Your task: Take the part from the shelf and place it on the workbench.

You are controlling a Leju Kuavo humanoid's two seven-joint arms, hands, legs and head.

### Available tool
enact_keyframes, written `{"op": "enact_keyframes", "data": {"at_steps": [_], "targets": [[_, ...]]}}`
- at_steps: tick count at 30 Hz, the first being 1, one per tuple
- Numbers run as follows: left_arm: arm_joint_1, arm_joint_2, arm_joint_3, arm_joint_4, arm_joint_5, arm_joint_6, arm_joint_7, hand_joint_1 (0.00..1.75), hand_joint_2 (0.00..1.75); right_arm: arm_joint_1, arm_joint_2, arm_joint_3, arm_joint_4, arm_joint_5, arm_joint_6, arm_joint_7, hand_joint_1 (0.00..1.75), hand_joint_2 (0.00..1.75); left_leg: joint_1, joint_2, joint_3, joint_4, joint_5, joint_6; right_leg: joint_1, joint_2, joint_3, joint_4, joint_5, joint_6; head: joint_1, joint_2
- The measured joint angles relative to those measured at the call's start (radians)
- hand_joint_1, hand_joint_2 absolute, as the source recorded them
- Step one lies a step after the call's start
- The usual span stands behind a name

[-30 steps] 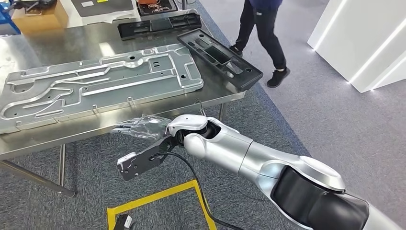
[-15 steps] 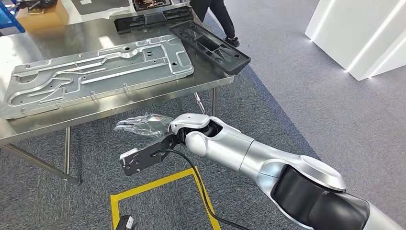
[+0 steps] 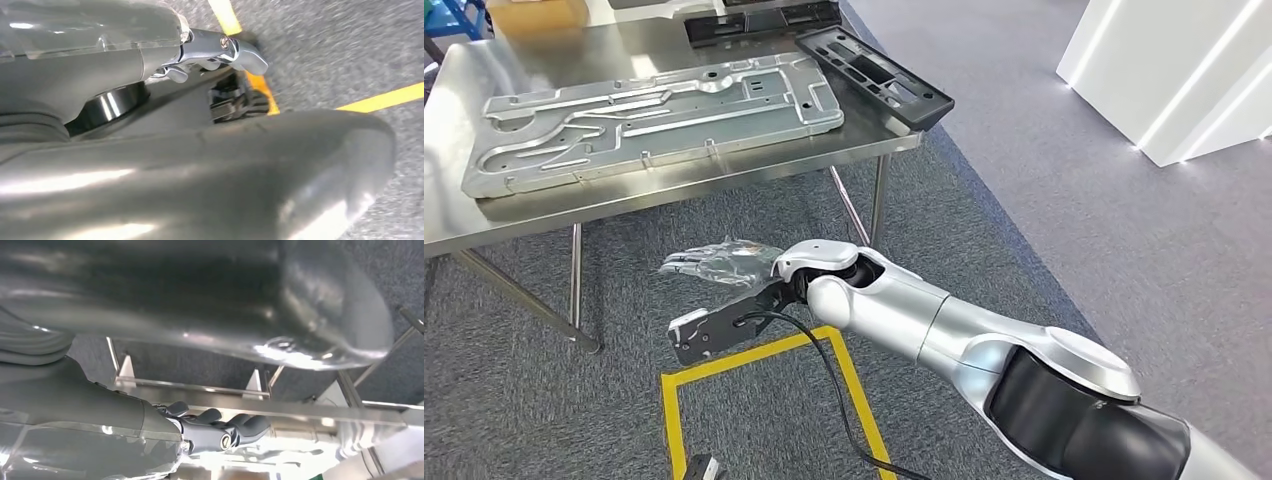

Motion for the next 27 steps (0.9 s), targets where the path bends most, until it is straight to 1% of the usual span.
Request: {"op": "enact_keyframes", "data": {"at_steps": [1, 2, 3, 4, 5, 6, 7, 8, 9, 10, 11, 12, 13, 14, 15, 16, 17, 18, 19, 20, 21, 22, 23, 24, 25, 26, 27], "targets": [[0.001, -0.002, -0.001, 0.0, 0.0, 0.0, 0.0, 0.0, 0.0, 0.001, 0.0, 0.0, 0.003, 0.0, -0.001, 0.0, 0.0, 0.0, 0.0, 0.0, -0.019, 0.002, 0.013, -0.002, -0.001, 0.0, 0.016, 0.011, 0.019, 0.0, 0.0, 0.0], [0.002, -0.002, -0.002, 0.0, 0.0, 0.0, 0.0, 0.0, 0.0, 0.002, 0.001, 0.0, 0.005, 0.0, -0.002, 0.0, 0.0, 0.0, 0.0, 0.001, -0.036, 0.004, 0.025, -0.004, -0.002, 0.0, 0.05, -0.015, 0.046, -0.001, 0.0, 0.0], [0.002, -0.003, -0.003, 0.0, 0.0, 0.001, 0.0, 0.0, 0.0, 0.002, 0.002, 0.0, 0.006, 0.0, -0.004, 0.0, 0.0, 0.0, 0.0, 0.001, -0.051, 0.007, 0.036, -0.007, -0.003, 0.001, 0.101, -0.07, 0.064, -0.005, 0.0, 0.0], [0.002, -0.004, -0.004, 0.0, 0.0, 0.003, -0.001, 0.0, 0.0, 0.001, 0.006, 0.0, 0.007, 0.0, -0.007, -0.002, 0.0, 0.0, -0.001, 0.0, -0.063, 0.011, 0.046, -0.012, -0.001, 0.001, 0.163, -0.148, 0.062, -0.009, 0.0, 0.0], [0.003, -0.004, -0.005, 0.0, 0.0, 0.005, -0.001, 0.0, 0.0, 0.0, 0.01, 0.0, 0.008, 0.0, -0.011, -0.004, 0.0, 0.0, -0.002, -0.001, -0.071, 0.012, 0.056, -0.017, 0.0, 0.002, 0.216, -0.219, 0.049, -0.015, 0.0, 0.0], [0.003, -0.005, -0.006, 0.0, 0.001, 0.007, -0.002, 0.0, 0.0, -0.001, 0.013, 0.0, 0.009, 0.0, -0.014, -0.007, 0.0, 0.0, -0.002, -0.001, -0.075, 0.011, 0.066, -0.023, 0.003, 0.003, 0.252, -0.273, 0.034, -0.02, 0.0, 0.0], [0.004, -0.006, -0.006, 0.0, 0.001, 0.008, -0.004, 0.0, 0.0, -0.001, 0.016, -0.001, 0.011, 0.0, -0.016, -0.01, 0.0, 0.0, -0.002, -0.001, -0.078, 0.007, 0.077, -0.029, 0.007, 0.004, 0.267, -0.303, 0.025, -0.026, 0.0, 0.0], [0.006, -0.006, -0.007, 0.0, 0.001, 0.008, -0.005, 0.0, 0.0, 0.0, 0.017, -0.001, 0.012, 0.0, -0.018, -0.013, 0.0, 0.0, -0.001, -0.001, -0.079, 0.0, 0.09, -0.036, 0.008, 0.003, 0.264, -0.311, 0.031, -0.032, 0.0, 0.0], [0.008, -0.007, -0.007, 0.0, 0.002, 0.008, -0.006, 0.0, 0.0, 0.001, 0.017, -0.001, 0.015, 0.0, -0.018, -0.016, 0.0, 0.0, 0.001, -0.001, -0.084, -0.001, 0.09, -0.043, 0.007, 0.001, 0.256, -0.315, 0.043, -0.04, 0.0, 0.0], [0.011, -0.007, -0.007, 0.0, 0.002, 0.008, -0.007, 0.0, 0.0, 0.002, 0.017, 0.0, 0.018, 0.001, -0.019, -0.019, 0.0, 0.0, 0.003, -0.001, -0.092, 0.011, 0.068, -0.047, 0.006, -0.001, 0.245, -0.318, 0.057, -0.049, 0.0, 0.0], [0.014, -0.007, -0.007, 0.0, 0.002, 0.008, -0.009, 0.0, 0.0, 0.003, 0.018, 0.0, 0.021, 0.001, -0.02, -0.021, 0.0, 0.0, 0.003, -0.002, -0.105, 0.04, 0.029, -0.051, 0.004, -0.004, 0.232, -0.321, 0.072, -0.057, 0.0, 0.0], [0.014, -0.007, -0.007, 0.0, 0.003, 0.008, -0.01, 0.0, 0.0, 0.004, 0.018, 0.0, 0.024, 0.001, -0.022, -0.025, 0.0, 0.0, 0.005, -0.002, -0.12, 0.093, -0.029, -0.053, 0.004, -0.006, 0.216, -0.321, 0.087, -0.062, 0.0, 0.0], [0.013, -0.007, -0.007, 0.0, 0.003, 0.008, -0.011, 0.0, 0.0, 0.005, 0.018, 0.0, 0.026, 0.001, -0.023, -0.028, 0.0, 0.0, 0.005, -0.001, -0.134, 0.159, -0.083, -0.055, 0.006, -0.006, 0.198, -0.321, 0.101, -0.066, 0.0, 0.0], [0.012, -0.007, -0.007, 0.0, 0.003, 0.008, -0.011, 0.0, 0.0, 0.006, 0.018, 0.0, 0.028, 0.001, -0.024, -0.03, 0.0, 0.0, 0.005, -0.001, -0.144, 0.227, -0.117, -0.057, 0.007, -0.006, 0.18, -0.32, 0.114, -0.067, 0.0, 0.0], [0.012, -0.007, -0.008, 0.0, 0.003, 0.008, -0.011, 0.0, 0.0, 0.009, 0.018, 0.0, 0.03, 0.001, -0.025, -0.032, 0.0, 0.0, 0.005, -0.001, -0.145, 0.281, -0.127, -0.058, 0.009, -0.006, 0.161, -0.318, 0.128, -0.066, 0.0, 0.0], [0.012, -0.007, -0.008, 0.0, 0.002, 0.008, -0.011, 0.0, 0.0, 0.011, 0.018, 0.0, 0.032, 0.001, -0.025, -0.033, 0.0, 0.0, 0.005, -0.001, -0.132, 0.307, -0.111, -0.058, 0.01, -0.006, 0.142, -0.315, 0.141, -0.065, 0.0, 0.0], [0.012, -0.006, -0.008, 0.0, 0.001, 0.008, -0.011, 0.0, 0.0, 0.013, 0.017, 0.0, 0.033, 0.001, -0.025, -0.033, 0.0, 0.0, 0.005, -0.001, -0.104, 0.299, -0.083, -0.057, 0.01, -0.006, 0.123, -0.312, 0.153, -0.063, 0.0, 0.0], [0.013, -0.006, -0.009, 0.0, -0.002, 0.008, -0.01, 0.0, 0.0, 0.013, 0.017, 0.0, 0.035, 0.002, -0.026, -0.034, 0.0, 0.0, 0.005, -0.001, -0.058, 0.256, -0.059, -0.055, 0.01, -0.006, 0.106, -0.307, 0.165, -0.061, 0.0, 0.0], [0.012, -0.006, -0.01, 0.0, -0.005, 0.008, -0.01, 0.0, 0.0, 0.014, 0.016, -0.001, 0.035, 0.001, -0.026, -0.034, 0.0, 0.0, 0.003, -0.002, 0.003, 0.186, -0.057, -0.051, 0.011, -0.005, 0.091, -0.302, 0.174, -0.057, 0.0, 0.0], [0.011, -0.006, -0.012, 0.0, -0.008, 0.007, -0.01, 0.0, 0.0, 0.013, 0.015, -0.001, 0.035, 0.001, -0.027, -0.034, 0.0, 0.0, 0.002, -0.002, 0.062, 0.105, -0.073, -0.047, 0.013, -0.005, 0.082, -0.297, 0.183, -0.053, 0.0, 0.0], [0.011, -0.006, -0.015, 0.0, -0.01, 0.007, -0.01, 0.0, 0.0, 0.013, 0.014, -0.002, 0.035, 0.001, -0.027, -0.035, 0.0, 0.0, -0.001, -0.002, 0.104, 0.041, -0.094, -0.042, 0.014, -0.006, 0.076, -0.295, 0.192, -0.048, 0.0, 0.0], [0.01, -0.006, -0.018, 0.0, -0.011, 0.006, -0.009, 0.0, 0.0, 0.013, 0.013, -0.002, 0.035, 0.001, -0.028, -0.035, 0.0, 0.0, -0.005, -0.003, 0.127, 0.001, -0.112, -0.037, 0.014, -0.007, 0.073, -0.296, 0.201, -0.043, 0.0, 0.0], [0.01, -0.006, -0.021, 0.0, -0.012, 0.005, -0.008, 0.0, 0.0, 0.013, 0.012, -0.002, 0.035, 0.0, -0.029, -0.036, 0.0, 0.0, -0.006, -0.003, 0.129, -0.016, -0.113, -0.031, 0.013, -0.008, 0.072, -0.298, 0.212, -0.037, 0.0, 0.0], [0.011, -0.006, -0.023, 0.0, -0.012, 0.005, -0.007, 0.0, 0.0, 0.014, 0.01, -0.002, 0.035, 0.0, -0.029, -0.036, 0.0, 0.0, -0.005, -0.001, 0.121, -0.016, -0.102, -0.025, 0.011, -0.007, 0.069, -0.299, 0.216, -0.031, 0.0, 0.0], [0.011, -0.006, -0.024, 0.0, -0.012, 0.004, -0.007, 0.0, 0.0, 0.014, 0.008, -0.002, 0.036, 0.0, -0.029, -0.036, 0.0, 0.0, -0.003, 0.002, 0.113, -0.018, -0.091, -0.016, 0.01, -0.005, 0.063, -0.291, 0.203, -0.025, 0.0, 0.0], [0.011, -0.006, -0.025, 0.0, -0.012, 0.004, -0.006, 0.0, 0.0, 0.015, 0.006, -0.002, 0.036, 0.0, -0.029, -0.035, 0.0, 0.0, -0.001, 0.004, 0.102, -0.021, -0.076, -0.009, 0.008, -0.002, 0.051, -0.265, 0.169, -0.02, 0.0, 0.0], [0.01, -0.007, -0.026, 0.0, -0.012, 0.004, -0.006, 0.0, 0.0, 0.015, 0.002, -0.002, 0.036, 0.0, -0.029, -0.035, 0.0, 0.0, 0.001, 0.006, 0.089, -0.021, -0.062, -0.004, 0.005, 0.0, 0.034, -0.218, 0.117, -0.016, 0.0, 0.0]]}}
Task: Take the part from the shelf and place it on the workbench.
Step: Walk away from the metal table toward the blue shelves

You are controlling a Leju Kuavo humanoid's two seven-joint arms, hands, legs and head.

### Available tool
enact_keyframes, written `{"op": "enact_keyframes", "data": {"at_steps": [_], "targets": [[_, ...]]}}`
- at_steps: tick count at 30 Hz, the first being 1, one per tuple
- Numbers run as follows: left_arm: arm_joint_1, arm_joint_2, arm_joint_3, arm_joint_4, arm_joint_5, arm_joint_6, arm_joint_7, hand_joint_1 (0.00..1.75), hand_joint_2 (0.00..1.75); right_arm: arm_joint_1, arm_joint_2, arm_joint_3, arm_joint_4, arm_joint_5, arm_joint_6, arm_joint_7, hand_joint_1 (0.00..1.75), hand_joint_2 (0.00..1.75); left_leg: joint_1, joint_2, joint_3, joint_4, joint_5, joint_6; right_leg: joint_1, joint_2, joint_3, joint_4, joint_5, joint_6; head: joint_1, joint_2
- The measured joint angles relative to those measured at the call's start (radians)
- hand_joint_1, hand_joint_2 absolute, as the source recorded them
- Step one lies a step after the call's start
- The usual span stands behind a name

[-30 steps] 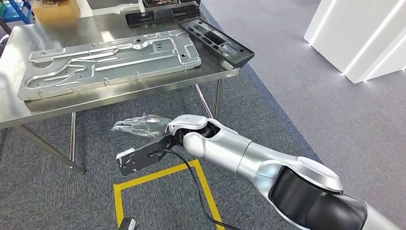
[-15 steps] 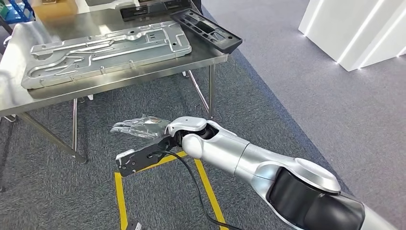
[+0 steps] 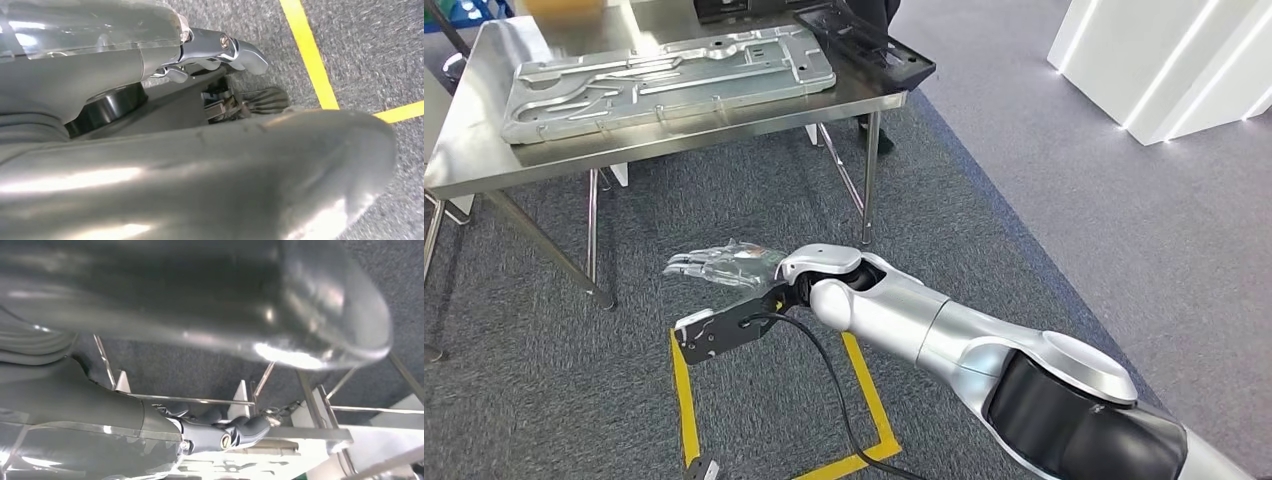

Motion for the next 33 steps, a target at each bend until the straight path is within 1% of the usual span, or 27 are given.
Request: {"op": "enact_keyframes", "data": {"at_steps": [1, 2, 3, 4, 5, 7, 8, 9, 10, 11, 13, 14, 15, 16, 17, 19, 20, 21, 22, 23, 24, 25, 26, 27, 28, 31, 33], "targets": [[0.0, 0.0, -0.001, 0.0, 0.0, 0.0, 0.0, 0.0, 0.0, 0.001, -0.002, 0.0, 0.0, 0.0, 0.0, 0.0, 0.0, 0.0, 0.0, 0.0, -0.016, 0.001, 0.014, 0.003, -0.001, 0.001, -0.02, 0.066, -0.055, 0.004, 0.0, 0.0], [0.0, 0.0, -0.001, 0.0, 0.0, 0.0, 0.0, 0.0, 0.0, 0.002, -0.004, 0.0, 0.0, 0.0, 0.0, 0.001, 0.0, 0.0, 0.0, 0.001, -0.033, 0.002, 0.027, 0.003, -0.003, 0.002, -0.036, 0.136, -0.097, 0.008, 0.0, 0.0], [0.0, 0.0, -0.002, 0.0, 0.0, 0.0, 0.0, 0.0, 0.0, 0.003, -0.005, 0.0, 0.0, 0.0, 0.0, 0.001, 0.0, 0.0, 0.0, 0.001, -0.046, 0.003, 0.036, 0.003, -0.004, 0.002, -0.048, 0.189, -0.121, 0.011, 0.0, 0.0], [0.001, 0.0, -0.002, 0.0, 0.0, 0.0, 0.0, 0.0, 0.0, 0.004, -0.005, 0.0, 0.0, 0.0, 0.0, 0.001, 0.0, 0.0, 0.0, 0.001, -0.054, 0.004, 0.042, 0.002, -0.004, 0.002, -0.054, 0.222, -0.13, 0.012, 0.0, 0.0], [0.001, 0.0, -0.002, 0.0, 0.0, 0.0, 0.0, 0.0, 0.0, 0.004, -0.006, 0.0, 0.0, 0.0, 0.0, 0.001, 0.0, 0.0, 0.0, 0.002, -0.058, 0.004, 0.045, 0.002, -0.005, 0.002, -0.056, 0.233, -0.131, 0.013, 0.0, 0.0], [0.001, 0.0, -0.002, 0.0, 0.0, 0.0, 0.0, 0.0, 0.0, 0.004, -0.006, 0.0, 0.0, 0.0, 0.0, 0.001, 0.0, 0.0, 0.0, 0.002, -0.059, 0.005, 0.046, 0.002, -0.005, 0.002, -0.056, 0.236, -0.13, 0.013, 0.0, 0.0], [0.001, 0.0, -0.003, 0.0, 0.0, 0.0, 0.0, 0.0, 0.0, 0.005, -0.006, 0.0, 0.0, 0.0, 0.0, 0.001, 0.0, 0.0, 0.0, 0.002, -0.065, 0.005, 0.049, 0.001, -0.006, 0.002, -0.052, 0.241, -0.12, 0.014, 0.0, 0.0], [0.001, 0.0, -0.003, 0.0, 0.0, 0.0, 0.0, 0.0, 0.0, 0.006, -0.007, 0.0, 0.0, 0.0, 0.0, 0.001, 0.0, 0.0, 0.0, 0.002, -0.075, 0.007, 0.056, 0.0, -0.008, 0.002, -0.039, 0.24, -0.102, 0.014, 0.0, 0.0], [0.001, 0.0, -0.004, 0.0, 0.0, 0.0, 0.0, 0.0, 0.0, 0.007, -0.008, 0.0, 0.0, 0.0, 0.0, 0.001, 0.0, 0.0, 0.0, 0.002, -0.092, 0.011, 0.068, -0.005, -0.01, 0.002, 0.017, 0.182, -0.081, 0.014, 0.0, 0.0], [0.0, 0.0, -0.005, 0.0, -0.002, 0.0, 0.0, 0.0, 0.0, 0.007, -0.008, 0.0, 0.0, 0.0, -0.001, 0.001, 0.0, 0.0, -0.001, 0.002, -0.113, 0.017, 0.083, -0.013, -0.011, 0.002, 0.085, 0.101, -0.071, 0.009, 0.0, 0.0], [0.0, 0.0, -0.008, 0.0, -0.009, 0.001, 0.002, 0.0, 0.0, 0.006, -0.009, -0.001, -0.002, 0.0, -0.002, 0.0, 0.0, 0.0, -0.002, 0.001, -0.141, 0.022, 0.11, -0.033, -0.006, 0.003, 0.201, -0.063, -0.074, -0.009, 0.0, 0.0], [0.0, 0.0, -0.01, 0.0, -0.014, 0.004, 0.003, 0.0, 0.0, 0.007, -0.009, -0.002, -0.002, 0.0, -0.002, 0.0, 0.0, 0.0, -0.001, 0.001, -0.147, 0.022, 0.117, -0.042, -0.004, 0.003, 0.209, -0.089, -0.077, -0.02, 0.0, 0.0], [0.001, 0.0, -0.013, 0.0, -0.016, 0.007, 0.005, 0.0, 0.0, 0.007, -0.01, -0.002, -0.002, 0.0, -0.003, 0.0, 0.0, 0.0, 0.002, 0.001, -0.153, 0.028, 0.11, -0.047, -0.004, 0.002, 0.204, -0.091, -0.068, -0.03, 0.0, 0.0], [0.001, 0.0, -0.015, 0.0, -0.018, 0.011, 0.007, 0.0, 0.0, 0.007, -0.011, -0.002, -0.002, 0.0, -0.004, 0.0, 0.0, 0.0, 0.004, 0.001, -0.164, 0.051, 0.088, -0.051, -0.005, 0.0, 0.198, -0.094, -0.059, -0.039, 0.0, 0.0], [0.001, 0.0, -0.016, 0.0, -0.018, 0.015, 0.009, 0.0, 0.0, 0.008, -0.011, -0.002, -0.002, 0.0, -0.005, 0.0, 0.0, 0.0, 0.005, 0.0, -0.181, 0.094, 0.051, -0.054, -0.005, -0.002, 0.192, -0.095, -0.05, -0.046, 0.0, 0.0], [-0.001, 0.001, -0.019, 0.0, -0.018, 0.019, 0.014, 0.0, 0.0, 0.009, -0.013, -0.002, -0.002, 0.0, -0.007, 0.0, 0.0, 0.0, 0.006, 0.0, -0.225, 0.227, -0.032, -0.059, -0.002, -0.002, 0.175, -0.094, -0.036, -0.053, 0.0, 0.0], [-0.003, 0.001, -0.021, 0.0, -0.018, 0.02, 0.016, 0.0, 0.0, 0.011, -0.014, -0.002, -0.002, 0.0, -0.008, 0.0, 0.0, 0.0, 0.006, 0.0, -0.239, 0.285, -0.055, -0.061, 0.001, -0.002, 0.166, -0.093, -0.03, -0.054, 0.0, 0.0], [-0.004, 0.002, -0.023, 0.0, -0.018, 0.022, 0.018, 0.0, 0.0, 0.013, -0.016, -0.002, -0.002, 0.0, -0.01, 0.0, 0.0, 0.0, 0.005, 0.0, -0.238, 0.312, -0.061, -0.061, 0.003, -0.001, 0.158, -0.092, -0.024, -0.054, 0.0, 0.0], [-0.004, 0.003, -0.024, 0.0, -0.018, 0.023, 0.02, 0.0, 0.0, 0.015, -0.018, -0.002, -0.002, 0.0, -0.012, 0.0, 0.0, 0.0, 0.005, 0.0, -0.217, 0.299, -0.048, -0.059, 0.005, 0.0, 0.151, -0.091, -0.02, -0.054, 0.0, 0.0], [-0.004, 0.004, -0.025, 0.0, -0.018, 0.024, 0.023, 0.0, 0.0, 0.017, -0.021, -0.004, -0.002, -0.001, -0.014, -0.002, 0.0, 0.0, 0.005, 0.0, -0.175, 0.244, -0.023, -0.055, 0.007, 0.0, 0.147, -0.089, -0.016, -0.053, 0.0, 0.0], [-0.004, 0.005, -0.027, 0.0, -0.018, 0.025, 0.026, 0.0, 0.0, 0.018, -0.023, -0.007, -0.002, -0.002, -0.016, -0.004, 0.0, 0.0, 0.003, 0.0, -0.126, 0.168, -0.002, -0.049, 0.008, 0.001, 0.144, -0.087, -0.014, -0.051, 0.0, 0.0], [-0.004, 0.007, -0.028, 0.0, -0.018, 0.026, 0.028, 0.0, 0.0, 0.019, -0.025, -0.011, -0.002, -0.004, -0.018, -0.006, 0.0, 0.0, 0.001, -0.001, -0.081, 0.098, 0.012, -0.043, 0.011, 0.001, 0.141, -0.086, -0.011, -0.049, 0.0, 0.0], [-0.004, 0.008, -0.03, 0.0, -0.017, 0.03, 0.032, 0.0, 0.0, 0.019, -0.027, -0.015, -0.002, -0.006, -0.019, -0.009, 0.0, 0.0, -0.002, -0.001, -0.051, 0.048, 0.019, -0.038, 0.012, 0.0, 0.138, -0.084, -0.009, -0.045, 0.0, 0.0], [-0.004, 0.012, -0.03, 0.0, -0.013, 0.039, 0.042, 0.0, 0.0, 0.019, -0.028, -0.018, -0.002, -0.009, -0.018, -0.012, 0.0, 0.0, -0.005, -0.001, -0.037, 0.021, 0.018, -0.034, 0.012, 0.0, 0.135, -0.084, -0.006, -0.041, 0.0, 0.0], [-0.002, 0.016, -0.03, 0.0, -0.007, 0.05, 0.053, 0.0, 0.0, 0.019, -0.029, -0.021, -0.003, -0.013, -0.015, -0.016, 0.0, 0.0, -0.005, -0.001, -0.035, 0.013, 0.019, -0.034, 0.014, -0.001, 0.132, -0.083, -0.003, -0.039, 0.0, 0.0], [0.011, 0.039, -0.028, 0.0, 0.01, 0.072, 0.082, 0.0, 0.0, 0.019, -0.031, -0.028, -0.007, -0.029, -0.003, -0.023, 0.0, 0.0, -0.006, -0.001, -0.04, 0.007, 0.024, -0.034, 0.014, 0.0, 0.127, -0.083, 0.002, -0.04, 0.0, 0.0], [0.019, 0.057, -0.027, 0.0, 0.013, 0.07, 0.084, 0.0, 0.0, 0.019, -0.034, -0.033, -0.008, -0.035, 0.001, -0.023, 0.0, 0.0, -0.009, -0.001, -0.043, 0.009, 0.026, -0.029, 0.011, 0.001, 0.124, -0.084, 0.006, -0.034, 0.0, 0.0]]}}
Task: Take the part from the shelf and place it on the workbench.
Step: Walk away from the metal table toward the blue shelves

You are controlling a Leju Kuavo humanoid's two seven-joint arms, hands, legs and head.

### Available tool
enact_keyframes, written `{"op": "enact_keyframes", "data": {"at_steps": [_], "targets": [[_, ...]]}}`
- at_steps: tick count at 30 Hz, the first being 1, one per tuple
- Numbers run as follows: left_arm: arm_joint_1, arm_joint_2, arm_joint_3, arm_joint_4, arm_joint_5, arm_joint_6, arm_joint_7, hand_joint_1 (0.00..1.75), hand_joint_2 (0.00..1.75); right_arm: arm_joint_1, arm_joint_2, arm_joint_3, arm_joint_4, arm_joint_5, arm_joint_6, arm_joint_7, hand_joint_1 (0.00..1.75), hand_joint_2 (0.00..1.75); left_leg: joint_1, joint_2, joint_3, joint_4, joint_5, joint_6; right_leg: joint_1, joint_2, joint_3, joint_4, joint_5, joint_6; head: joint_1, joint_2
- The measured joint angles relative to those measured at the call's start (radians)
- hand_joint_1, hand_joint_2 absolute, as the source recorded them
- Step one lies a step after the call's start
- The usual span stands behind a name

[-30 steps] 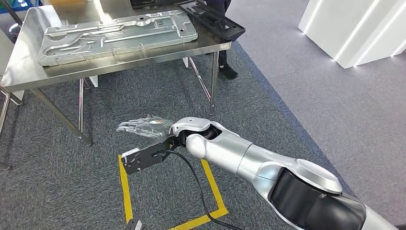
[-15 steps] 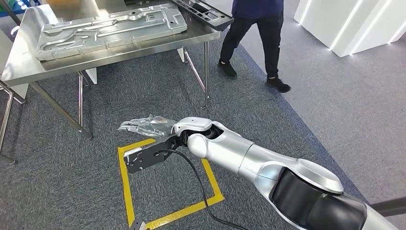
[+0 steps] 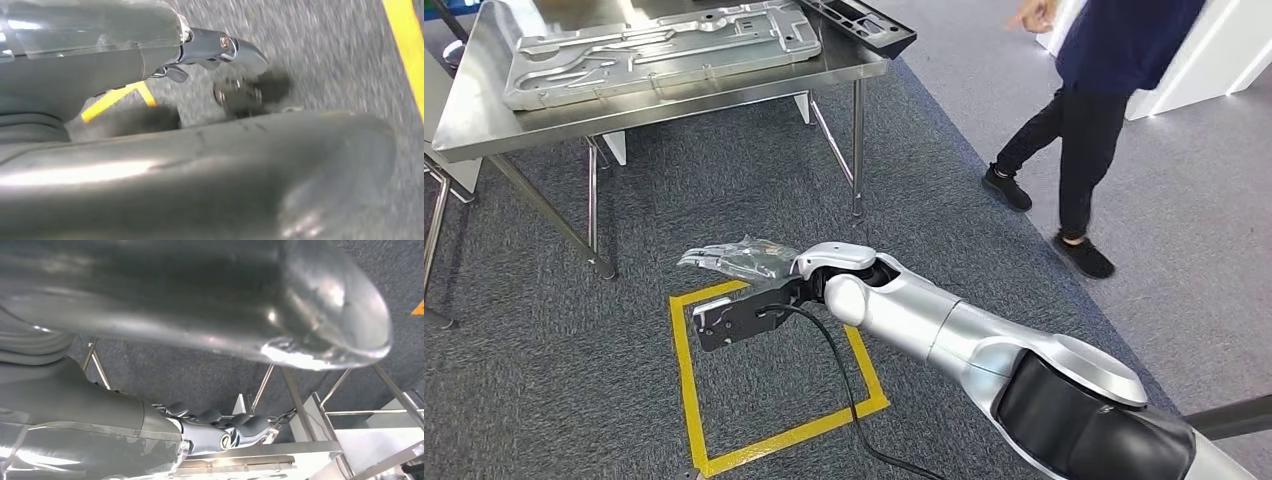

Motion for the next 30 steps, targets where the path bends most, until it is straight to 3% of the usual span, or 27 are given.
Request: {"op": "enact_keyframes", "data": {"at_steps": [9, 18, 30], "targets": [[0.002, 0.015, 0.003, 0.0, -0.007, 0.009, 0.008, 0.0, 0.0, 0.005, -0.018, -0.021, -0.006, -0.029, -0.012, -0.016, 0.0, 0.0, -0.004, 0.0, -0.012, 0.005, 0.006, 0.009, -0.004, 0.0, -0.009, -0.001, 0.01, 0.012, 0.0, 0.0], [-0.028, -0.025, 0.004, 0.0, -0.028, 0.051, 0.029, 0.0, 0.0, 0.063, -0.046, -0.068, 0.025, -0.046, -0.068, -0.07, 0.0, 0.0, -0.004, 0.0, -0.013, 0.006, 0.007, 0.01, -0.005, 0.0, -0.011, -0.001, 0.012, 0.012, 0.0, 0.0], [-0.03, -0.03, 0.005, 0.0, -0.028, 0.069, 0.03, 0.0, 0.0, 0.089, -0.042, -0.114, 0.067, -0.055, -0.07, -0.067, 0.0, 0.0, -0.003, 0.0, -0.016, 0.005, 0.01, 0.006, -0.003, 0.0, -0.014, 0.0, 0.013, 0.01, 0.0, 0.0]]}}
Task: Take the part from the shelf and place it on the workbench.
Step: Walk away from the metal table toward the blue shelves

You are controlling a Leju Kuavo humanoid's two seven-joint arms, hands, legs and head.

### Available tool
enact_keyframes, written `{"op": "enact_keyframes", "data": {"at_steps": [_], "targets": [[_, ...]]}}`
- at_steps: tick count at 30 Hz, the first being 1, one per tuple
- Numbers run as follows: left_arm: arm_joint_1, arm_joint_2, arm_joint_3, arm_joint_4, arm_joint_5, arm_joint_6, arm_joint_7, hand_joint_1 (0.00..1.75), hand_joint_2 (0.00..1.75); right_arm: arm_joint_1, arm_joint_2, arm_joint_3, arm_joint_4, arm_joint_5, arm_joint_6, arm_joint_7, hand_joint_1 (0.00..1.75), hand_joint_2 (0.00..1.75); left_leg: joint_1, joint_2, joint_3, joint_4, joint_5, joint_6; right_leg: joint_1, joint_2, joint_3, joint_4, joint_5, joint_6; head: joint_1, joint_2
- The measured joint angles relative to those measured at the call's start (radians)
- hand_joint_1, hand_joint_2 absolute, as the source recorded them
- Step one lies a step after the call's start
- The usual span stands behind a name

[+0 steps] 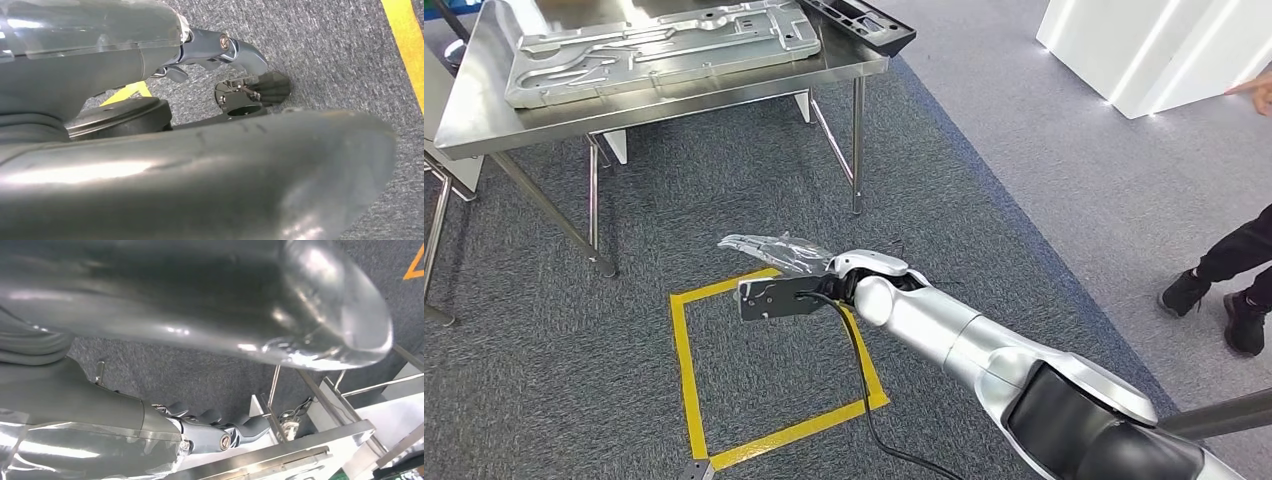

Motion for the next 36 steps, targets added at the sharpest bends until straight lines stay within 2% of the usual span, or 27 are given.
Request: {"op": "enact_keyframes", "data": {"at_steps": [4, 6, 9, 12, 20, 26, 36], "targets": [[-0.001, 0.0, 0.001, 0.0, 0.0, 0.004, 0.0, 0.0, 0.0, 0.022, 0.007, -0.015, 0.05, -0.017, -0.011, -0.029, 0.0, 0.0, 0.0, 0.0, 0.0, 0.0, 0.0, -0.001, 0.0, 0.0, 0.0, 0.0, 0.0, 0.0, 0.0, 0.0], [-0.003, 0.0, 0.001, 0.0, -0.001, 0.005, -0.001, 0.0, 0.0, 0.042, 0.01, -0.025, 0.086, -0.018, -0.038, -0.072, 0.0, 0.0, 0.0, 0.0, 0.0, 0.0, 0.001, -0.001, 0.0, 0.0, -0.001, 0.0, 0.001, -0.001, 0.0, 0.0], [-0.006, -0.001, 0.002, 0.0, -0.003, 0.008, -0.002, 0.0, 0.0, 0.101, 0.015, -0.047, 0.157, -0.006, -0.132, -0.167, 0.0, 0.0, 0.0, -0.001, 0.0, 0.0, 0.001, -0.001, 0.0, -0.001, 0.0, 0.0, 0.001, -0.001, 0.0, 0.0], [-0.007, -0.002, 0.003, 0.0, -0.003, 0.012, -0.002, 0.0, 0.0, 0.169, 0.016, -0.072, 0.202, 0.021, -0.22, -0.21, 0.0, 0.0, 0.0, -0.002, -0.001, 0.0, 0.001, -0.001, 0.0, -0.001, -0.001, 0.0, 0.001, -0.001, 0.0, 0.0], [-0.009, -0.003, 0.008, 0.0, -0.009, 0.023, -0.008, 0.0, 0.0, 0.332, 0.027, -0.199, 0.285, 0.122, -0.382, -0.242, 0.0, 0.0, 0.0, -0.002, -0.002, 0.0, 0.001, -0.001, 0.0, -0.001, -0.001, 0.0, 0.001, -0.001, 0.0, 0.0], [-0.011, -0.003, 0.008, 0.0, -0.024, 0.028, -0.009, 0.0, 0.0, 0.43, 0.036, -0.31, 0.337, 0.168, -0.42, -0.243, 0.0, 0.0, 0.0, -0.002, -0.002, 0.0, 0.001, -0.002, 0.0, -0.001, -0.002, 0.0, 0.001, -0.001, 0.0, 0.0], [-0.012, -0.003, 0.008, 0.0, -0.039, 0.032, -0.007, 0.0, 0.0, 0.52, 0.049, -0.422, 0.419, 0.188, -0.471, -0.224, 0.0, 0.0, 0.0, -0.002, -0.002, 0.0, 0.001, -0.001, 0.0, -0.001, -0.002, 0.0, 0.001, -0.001, 0.0, 0.0]]}}
